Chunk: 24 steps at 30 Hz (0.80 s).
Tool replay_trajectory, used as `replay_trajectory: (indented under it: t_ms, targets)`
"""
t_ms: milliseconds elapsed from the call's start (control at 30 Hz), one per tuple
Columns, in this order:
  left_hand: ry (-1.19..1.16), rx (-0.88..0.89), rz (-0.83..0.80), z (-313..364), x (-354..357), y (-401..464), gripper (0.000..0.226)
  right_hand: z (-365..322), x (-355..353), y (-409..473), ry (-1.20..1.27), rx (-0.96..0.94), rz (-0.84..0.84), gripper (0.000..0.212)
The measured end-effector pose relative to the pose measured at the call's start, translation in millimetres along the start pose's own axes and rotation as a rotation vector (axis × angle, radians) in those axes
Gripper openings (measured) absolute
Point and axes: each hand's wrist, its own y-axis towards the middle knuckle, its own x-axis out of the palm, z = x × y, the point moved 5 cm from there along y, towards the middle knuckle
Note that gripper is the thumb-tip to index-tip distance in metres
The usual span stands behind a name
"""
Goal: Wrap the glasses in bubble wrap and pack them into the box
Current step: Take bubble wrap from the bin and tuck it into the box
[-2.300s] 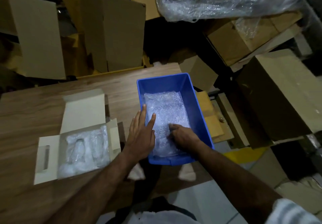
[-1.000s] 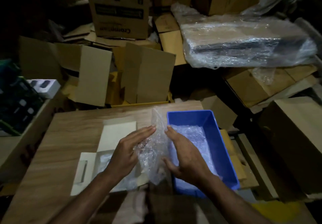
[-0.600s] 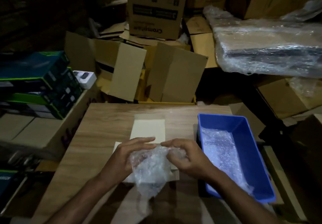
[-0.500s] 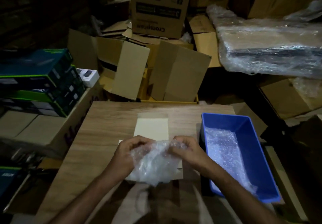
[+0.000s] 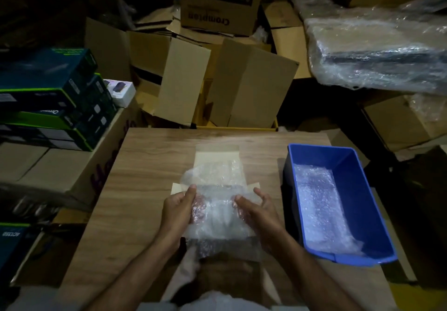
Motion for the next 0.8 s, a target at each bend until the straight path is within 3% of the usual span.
replay_trajectory:
  t_ms: [67,167,233,367,433,500,567,600,633,700,800]
  targets:
    - [0.015,0.108,-0.02,1,-7,0,0.029,-3,-5,0,-0.062,-0.145,0.041,0.073]
    - [-0.015,0.169,-0.139,5,-13,0,0.059,-13,-5,-1,-0.231,-0.333,-0.029,0.058]
    - [-0.003,0.163,-0.271,17,-15,-3,0.071,-16,-7,2,-0.298,-0.352,-0.052,0.052]
    - [0.176,0.139,-0.543,21,-14,-1,0.069,-17,-10,4,-0.337,-0.269,-0.09,0.059]
    - [0.391,0.218,-0.474,21,-14,4,0.063,-25,-6,-2,-0.476,-0.268,-0.083,0.062]
    - [0.594,0.357,-0.348,27,-12,9,0.037,-31,-2,-5,-0.734,-0.309,-0.057,0.055]
    - [0.711,0.513,-0.29,36,-14,8,0.014,-39,-2,-2,-0.973,-0.405,-0.004,0.023]
    - [0.756,0.552,-0.305,37,-16,8,0.015,-40,-5,-1,-1.025,-0.427,-0.002,0.01]
    - [0.765,0.544,-0.356,38,-18,9,0.016,-41,-9,2,-1.044,-0.45,-0.004,0.023]
    - [0.559,0.403,-0.49,42,-20,8,0.017,-48,-16,5,-0.909,-0.422,-0.055,0.037]
    - [0.184,0.161,-0.533,42,-15,1,0.026,-51,-12,1,-0.445,-0.263,-0.24,0.028]
